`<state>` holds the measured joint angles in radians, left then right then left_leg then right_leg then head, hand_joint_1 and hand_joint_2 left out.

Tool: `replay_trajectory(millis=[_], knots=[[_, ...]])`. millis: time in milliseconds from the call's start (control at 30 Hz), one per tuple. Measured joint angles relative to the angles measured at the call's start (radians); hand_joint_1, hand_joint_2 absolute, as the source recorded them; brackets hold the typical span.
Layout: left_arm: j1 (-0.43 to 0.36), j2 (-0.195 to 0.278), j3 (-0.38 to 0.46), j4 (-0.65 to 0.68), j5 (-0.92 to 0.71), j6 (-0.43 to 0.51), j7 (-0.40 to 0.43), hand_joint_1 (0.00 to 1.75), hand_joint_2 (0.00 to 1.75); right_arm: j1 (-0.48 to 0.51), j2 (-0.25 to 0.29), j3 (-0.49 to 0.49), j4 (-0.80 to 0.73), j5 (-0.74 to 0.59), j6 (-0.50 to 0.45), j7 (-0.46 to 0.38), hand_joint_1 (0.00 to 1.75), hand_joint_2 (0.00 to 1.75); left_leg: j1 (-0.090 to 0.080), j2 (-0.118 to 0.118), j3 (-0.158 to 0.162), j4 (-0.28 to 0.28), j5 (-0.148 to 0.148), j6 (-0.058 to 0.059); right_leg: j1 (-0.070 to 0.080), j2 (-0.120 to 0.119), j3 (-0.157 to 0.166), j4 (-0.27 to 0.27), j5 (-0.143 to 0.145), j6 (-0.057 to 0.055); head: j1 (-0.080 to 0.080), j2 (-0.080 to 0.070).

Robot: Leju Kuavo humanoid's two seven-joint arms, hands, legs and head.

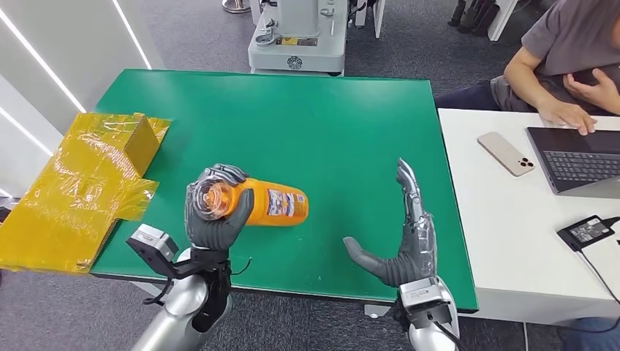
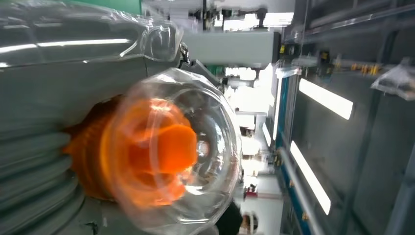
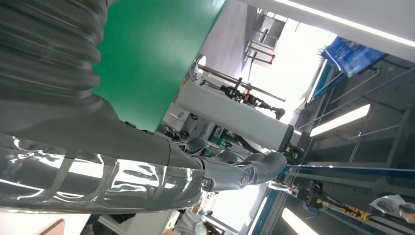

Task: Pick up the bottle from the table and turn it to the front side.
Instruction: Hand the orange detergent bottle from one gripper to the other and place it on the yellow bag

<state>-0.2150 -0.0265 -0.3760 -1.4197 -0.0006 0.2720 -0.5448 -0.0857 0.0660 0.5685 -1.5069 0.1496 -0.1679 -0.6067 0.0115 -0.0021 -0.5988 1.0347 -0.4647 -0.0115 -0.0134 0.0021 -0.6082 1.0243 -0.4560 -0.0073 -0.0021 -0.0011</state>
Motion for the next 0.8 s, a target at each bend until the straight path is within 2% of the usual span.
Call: replay_trajectory(millis=[100, 200, 333, 433, 500, 567, 800], knots=[[-0.002, 0.03, 0.001, -0.044, -0.139, 0.055, 0.028, 1.75, 1.75, 0.004, 0.0, -0.001, 0.002, 0.001, 0.004, -0.004, 0.0, 1.75, 0.0, 0.0, 0.0, 0.0, 0.0, 0.0, 0.0, 0.0, 0.0, 0.0, 0.0, 0.0, 0.0, 0.0], [-0.019, 0.08, 0.001, -0.056, -0.327, 0.112, 0.094, 1.75, 1.75, 0.013, 0.0, -0.003, 0.002, 0.013, 0.009, -0.002, 0.0, 1.75, 0.0, 0.0, 0.0, 0.0, 0.0, 0.0, 0.0, 0.0, 0.0, 0.0, 0.0, 0.0, 0.0, 0.0], [-0.033, 0.124, 0.001, -0.056, -0.416, 0.138, 0.129, 1.75, 1.75, 0.022, 0.0, -0.007, 0.002, 0.019, 0.013, -0.001, 0.0, 1.75, 0.0, 0.0, 0.0, 0.0, 0.0, -0.001, 0.0, 0.0, 0.0, 0.0, 0.0, 0.0, 0.0, 0.0], [-0.045, 0.164, -0.005, -0.049, -0.698, 0.179, 0.244, 1.75, 1.75, 0.03, 0.0, -0.011, 0.002, 0.025, 0.026, 0.001, 0.0, 1.75, 0.0, 0.001, 0.001, 0.0, 0.0, -0.001, 0.0, 0.001, 0.0, 0.0, 0.0, 0.0, 0.0, 0.0], [-0.058, 0.2, -0.011, -0.031, -0.93, 0.193, 0.325, 1.75, 1.75, 0.04, 0.0, -0.015, 0.002, 0.03, 0.033, 0.001, 0.0, 1.75, 0.0, 0.001, 0.001, 0.0, 0.0, -0.001, 0.0, 0.001, 0.0, 0.0, 0.0, 0.0, 0.0, 0.0], [-0.071, 0.228, -0.017, -0.003, -1.075, 0.196, 0.367, 1.75, 1.75, 0.05, 0.0, -0.019, 0.001, 0.034, 0.038, -0.001, 0.0, 1.75, 0.0, 0.001, 0.001, 0.0, 0.0, -0.001, 0.0, 0.001, 0.0, 0.0, 0.0, 0.0, 0.0, 0.0], [-0.14, 0.275, -0.075, 0.162, -1.296, 0.176, 0.427, 1.75, 1.75, 0.077, 0.001, -0.037, -0.011, 0.052, 0.049, 0.001, 0.0, 1.75, 0.0, 0.001, 0.001, 0.0, 0.0, -0.001, 0.0, 0.001, 0.0, 0.0, 0.0, 0.0, 0.0, 0.0]])
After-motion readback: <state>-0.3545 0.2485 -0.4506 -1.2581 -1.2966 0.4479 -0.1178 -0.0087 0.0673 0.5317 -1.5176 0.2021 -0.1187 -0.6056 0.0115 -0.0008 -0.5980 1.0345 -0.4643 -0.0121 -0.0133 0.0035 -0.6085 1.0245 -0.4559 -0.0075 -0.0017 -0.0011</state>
